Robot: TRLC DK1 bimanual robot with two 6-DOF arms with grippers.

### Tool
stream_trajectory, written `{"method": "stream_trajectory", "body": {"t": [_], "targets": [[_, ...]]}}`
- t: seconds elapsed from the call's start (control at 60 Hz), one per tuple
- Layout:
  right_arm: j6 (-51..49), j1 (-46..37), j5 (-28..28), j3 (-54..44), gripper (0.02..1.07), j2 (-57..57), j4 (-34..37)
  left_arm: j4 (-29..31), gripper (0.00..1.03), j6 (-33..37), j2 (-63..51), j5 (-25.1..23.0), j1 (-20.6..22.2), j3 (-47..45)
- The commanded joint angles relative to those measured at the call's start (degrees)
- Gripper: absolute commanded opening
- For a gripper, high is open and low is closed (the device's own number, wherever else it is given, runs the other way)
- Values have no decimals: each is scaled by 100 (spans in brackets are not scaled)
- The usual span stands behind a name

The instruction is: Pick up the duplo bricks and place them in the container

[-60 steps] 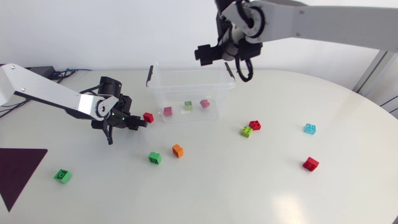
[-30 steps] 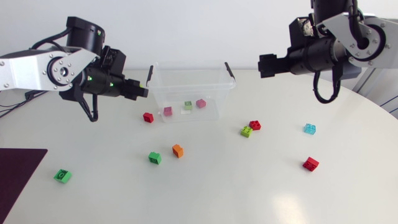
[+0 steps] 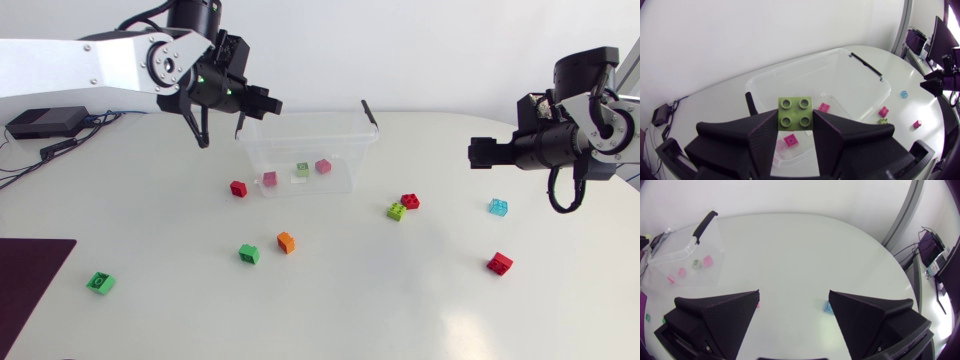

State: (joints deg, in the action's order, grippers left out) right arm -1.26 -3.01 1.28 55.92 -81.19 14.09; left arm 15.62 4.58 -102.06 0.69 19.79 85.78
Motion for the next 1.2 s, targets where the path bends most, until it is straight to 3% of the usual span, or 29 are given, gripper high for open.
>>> {"method": "stream_trajectory", "body": {"t": [0.0, 0.15, 0.2, 0.217, 0.233, 0.3, 0.467, 0.683, 0.967, 1.183], "targets": [[178, -183, 39, -152, 102, -231, -90, 47, 28, -150, -446, -69, 7, 493], [284, -587, 232, 7, 102, -688, -117, 214, 35, -229, -930, -130, -19, 1055], [310, -675, 250, 50, 102, -811, -117, 337, 57, -238, -1053, -130, -28, 1204], [319, -737, 276, 94, 102, -916, -117, 398, 76, -238, -1088, -130, -28, 1257], [337, -763, 294, 112, 102, -969, -117, 407, 83, -238, -1088, -130, -28, 1275], [425, -912, 312, 253, 102, -1233, -117, 451, 98, -221, -1088, -130, -46, 1275], [609, -1027, 549, 701, 102, -1866, -2, 785, 98, -159, -666, -280, -265, 1169], [811, -1000, 549, 1773, 102, -2736, 1043, 1752, 98, 333, -86, -315, -661, 1081], [969, -1009, 443, 3030, 102, -3817, 2204, 1418, 98, 1397, 1153, -1071, -1812, -799], [1066, -1123, 189, 3803, 99, -4309, 2951, 460, 98, 2021, 1558, -1238, -2164, -2065]]}}
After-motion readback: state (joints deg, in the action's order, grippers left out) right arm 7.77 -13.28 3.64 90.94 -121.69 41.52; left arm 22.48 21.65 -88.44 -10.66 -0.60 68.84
